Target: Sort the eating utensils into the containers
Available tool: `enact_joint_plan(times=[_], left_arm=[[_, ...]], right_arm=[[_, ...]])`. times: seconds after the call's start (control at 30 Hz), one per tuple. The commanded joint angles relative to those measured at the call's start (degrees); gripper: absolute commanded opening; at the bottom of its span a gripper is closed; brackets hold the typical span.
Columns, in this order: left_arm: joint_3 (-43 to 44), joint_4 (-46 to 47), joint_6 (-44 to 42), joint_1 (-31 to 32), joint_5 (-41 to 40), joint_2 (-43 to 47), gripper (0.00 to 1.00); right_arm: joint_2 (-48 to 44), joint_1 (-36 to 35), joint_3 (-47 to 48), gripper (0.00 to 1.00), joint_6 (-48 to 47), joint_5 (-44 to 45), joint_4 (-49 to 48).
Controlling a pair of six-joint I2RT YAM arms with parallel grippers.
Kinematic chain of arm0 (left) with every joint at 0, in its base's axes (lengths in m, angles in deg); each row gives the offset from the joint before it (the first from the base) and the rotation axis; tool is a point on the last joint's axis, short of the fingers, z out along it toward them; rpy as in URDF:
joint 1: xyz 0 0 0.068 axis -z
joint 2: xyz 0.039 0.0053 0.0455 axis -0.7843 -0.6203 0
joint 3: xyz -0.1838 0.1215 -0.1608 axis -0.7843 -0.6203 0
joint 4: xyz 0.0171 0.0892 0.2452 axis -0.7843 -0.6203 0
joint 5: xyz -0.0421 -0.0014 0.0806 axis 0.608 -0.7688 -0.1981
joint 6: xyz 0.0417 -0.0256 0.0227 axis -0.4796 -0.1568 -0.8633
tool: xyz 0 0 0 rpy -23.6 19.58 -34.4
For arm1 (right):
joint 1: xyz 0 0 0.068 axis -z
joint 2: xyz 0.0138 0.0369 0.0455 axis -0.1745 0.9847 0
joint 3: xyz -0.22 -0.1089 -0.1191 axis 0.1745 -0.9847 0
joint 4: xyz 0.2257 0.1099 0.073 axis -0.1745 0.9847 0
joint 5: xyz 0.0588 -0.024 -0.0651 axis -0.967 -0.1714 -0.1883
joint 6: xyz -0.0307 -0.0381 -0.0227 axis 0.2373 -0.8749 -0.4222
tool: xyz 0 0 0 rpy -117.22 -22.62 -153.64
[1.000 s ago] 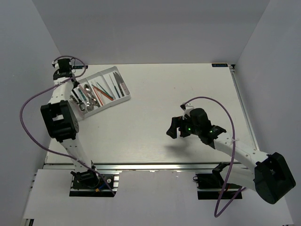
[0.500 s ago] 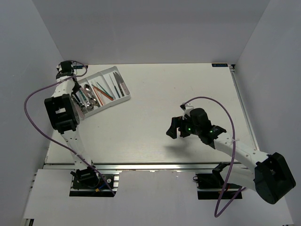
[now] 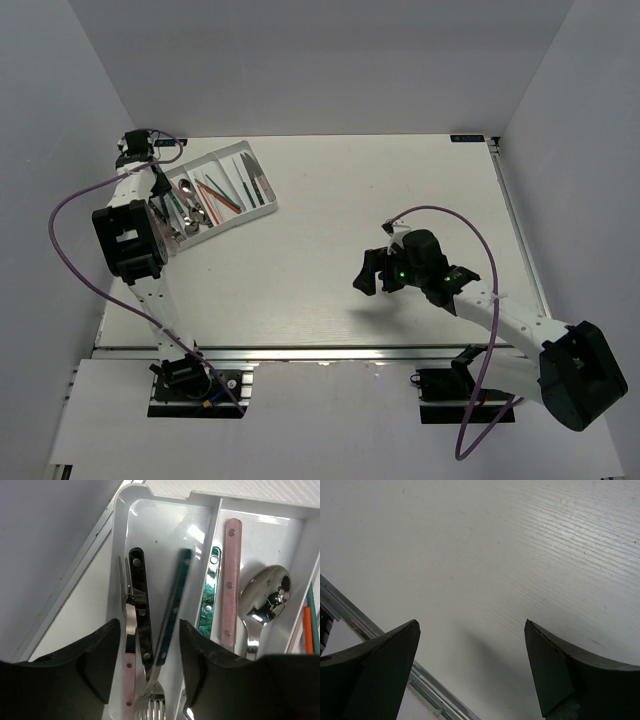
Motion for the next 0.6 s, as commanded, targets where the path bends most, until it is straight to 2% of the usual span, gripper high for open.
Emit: enact_joint_plan(times=[0.0, 0.07, 0.2, 0.23, 0.27, 0.3, 0.33, 0.43, 0.47, 0.5, 0.53, 0.57], left_arm=[[1.07, 0.08, 0.54, -0.25, -1.2, 5.53, 0.61], [1.16, -0.27, 1.33, -0.25, -1.29, 6.59, 0.68], [-0.15, -1.15, 3.53, -0.07, -0.94, 12.03, 0.71], [-1.2, -0.89, 3.97, -0.07, -0.94, 16.05, 0.72], [-3.82, -0.71, 4.93, 0.36, -0.94, 18.53, 0.9], [-5.68, -0.27, 5.55, 0.63, -1.46, 21.34, 0.98], [-7.7, 0.34, 5.99, 1.15, -1.73, 27.63, 0.98], [-18.41, 3.06, 6.35, 3.79, -1.91, 38.9, 0.98], [-24.88, 3.85, 6.17, 5.36, -1.73, 47.12, 0.98], [-28.6, 5.69, 6.6, 6.16, -2.78, 51.38, 0.98], [-32.2, 6.84, 6.43, 7.47, -2.44, 59.69, 0.98], [-38.59, 7.37, 6.61, 8.01, -2.52, 63.51, 0.98]], right_arm=[[0.26, 0.13, -0.28, 0.89, -0.58, -0.97, -2.17], [0.17, 0.13, -0.28, 0.89, -0.67, -0.88, -2.17], [0.0, 0.13, -0.28, 0.89, -0.67, -0.53, -2.17], [-0.09, 0.13, -0.28, 0.89, -0.67, -0.44, -2.17], [-0.18, 0.13, -0.28, 0.89, -0.67, -0.01, -2.17], [-0.53, 0.13, -0.37, 0.89, -0.58, 0.26, -2.17], [-0.7, 0.13, -0.37, 0.89, -0.58, 0.7, -2.08], [-2.19, 0.13, -0.81, 0.89, -0.32, 2.28, -2.17], [-2.72, 0.13, -0.98, 0.89, -0.14, 3.41, -2.17], [-4.12, 0.13, -1.25, 0.89, -0.06, 4.12, -2.17], [-4.92, 0.13, -1.42, 0.89, 0.21, 6.39, -2.17], [-6.58, 0.13, -1.42, 0.89, 0.3, 7.72, -1.91]])
